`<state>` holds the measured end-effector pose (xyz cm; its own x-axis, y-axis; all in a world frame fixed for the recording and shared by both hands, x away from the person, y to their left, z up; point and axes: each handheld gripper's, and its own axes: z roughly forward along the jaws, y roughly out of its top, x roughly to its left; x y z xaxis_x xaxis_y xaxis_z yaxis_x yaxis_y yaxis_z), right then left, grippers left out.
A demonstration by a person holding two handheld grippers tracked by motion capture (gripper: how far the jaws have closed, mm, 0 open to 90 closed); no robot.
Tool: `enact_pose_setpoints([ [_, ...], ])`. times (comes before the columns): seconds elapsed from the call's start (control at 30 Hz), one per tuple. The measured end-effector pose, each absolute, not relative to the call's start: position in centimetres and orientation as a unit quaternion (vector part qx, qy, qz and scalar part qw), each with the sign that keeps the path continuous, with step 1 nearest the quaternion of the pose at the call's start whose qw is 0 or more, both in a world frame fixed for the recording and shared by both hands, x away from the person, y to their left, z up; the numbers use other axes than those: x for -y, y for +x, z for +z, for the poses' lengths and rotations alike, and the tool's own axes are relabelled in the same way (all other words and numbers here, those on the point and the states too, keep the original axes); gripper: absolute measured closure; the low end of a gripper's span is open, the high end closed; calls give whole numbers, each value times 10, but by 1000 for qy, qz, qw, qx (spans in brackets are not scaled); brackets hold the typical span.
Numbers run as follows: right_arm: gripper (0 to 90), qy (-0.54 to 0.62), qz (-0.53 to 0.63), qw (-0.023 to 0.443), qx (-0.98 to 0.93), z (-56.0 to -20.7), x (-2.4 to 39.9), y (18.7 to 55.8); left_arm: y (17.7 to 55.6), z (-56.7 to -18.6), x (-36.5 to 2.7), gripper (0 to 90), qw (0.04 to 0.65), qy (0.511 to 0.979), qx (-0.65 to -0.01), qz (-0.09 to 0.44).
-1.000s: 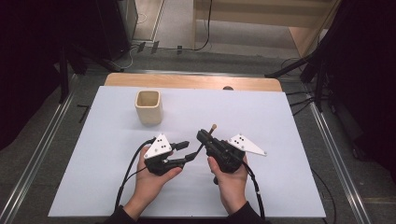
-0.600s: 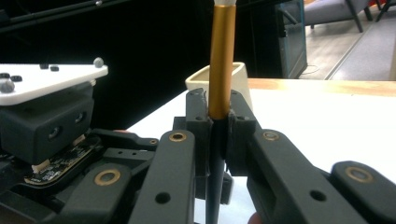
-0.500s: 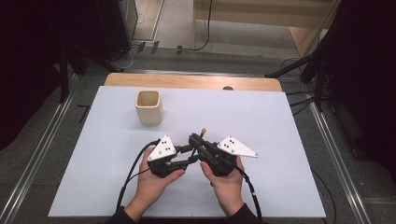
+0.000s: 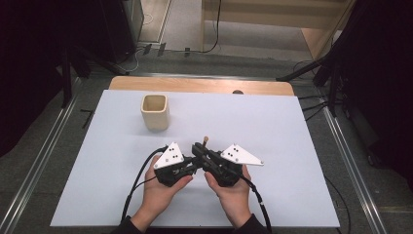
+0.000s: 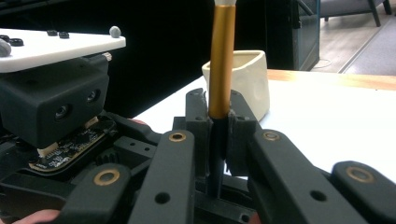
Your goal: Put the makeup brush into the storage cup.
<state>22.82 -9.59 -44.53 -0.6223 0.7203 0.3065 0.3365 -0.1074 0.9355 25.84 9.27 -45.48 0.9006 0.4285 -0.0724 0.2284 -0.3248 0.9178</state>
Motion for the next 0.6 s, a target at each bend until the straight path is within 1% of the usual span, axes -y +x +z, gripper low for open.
enact_pose_setpoints([
  [0.07, 610, 404, 638, 167, -634, -445, 97, 229, 260, -456, -95, 846, 543, 809, -207, 88],
  [0.1, 531, 405, 642, 176, -627, -445, 98, 229, 261, -456, -96, 846, 544, 808, -209, 90],
  [0.13, 474, 409, 640, 182, -624, -444, 99, 229, 262, -457, -97, 847, 542, 808, -212, 92],
  [0.23, 381, 416, 640, 187, -619, -442, 105, 230, 266, -459, -103, 846, 543, 804, -223, 93],
  [0.37, 304, 425, 636, 194, -614, -441, 116, 233, 271, -461, -109, 847, 544, 801, -232, 94],
  [0.43, 209, 423, 631, 199, -620, -440, 121, 234, 273, -461, -112, 847, 544, 799, -235, 97],
  [0.47, 158, 424, 619, 210, -627, -440, 124, 234, 273, -461, -113, 847, 545, 798, -236, 98],
  [0.5, 136, 425, 614, 212, -631, -441, 125, 234, 274, -461, -114, 847, 545, 798, -238, 99],
  [0.6, 110, 439, 595, 227, -633, -442, 131, 234, 276, -460, -118, 847, 546, 795, -242, 102],
])
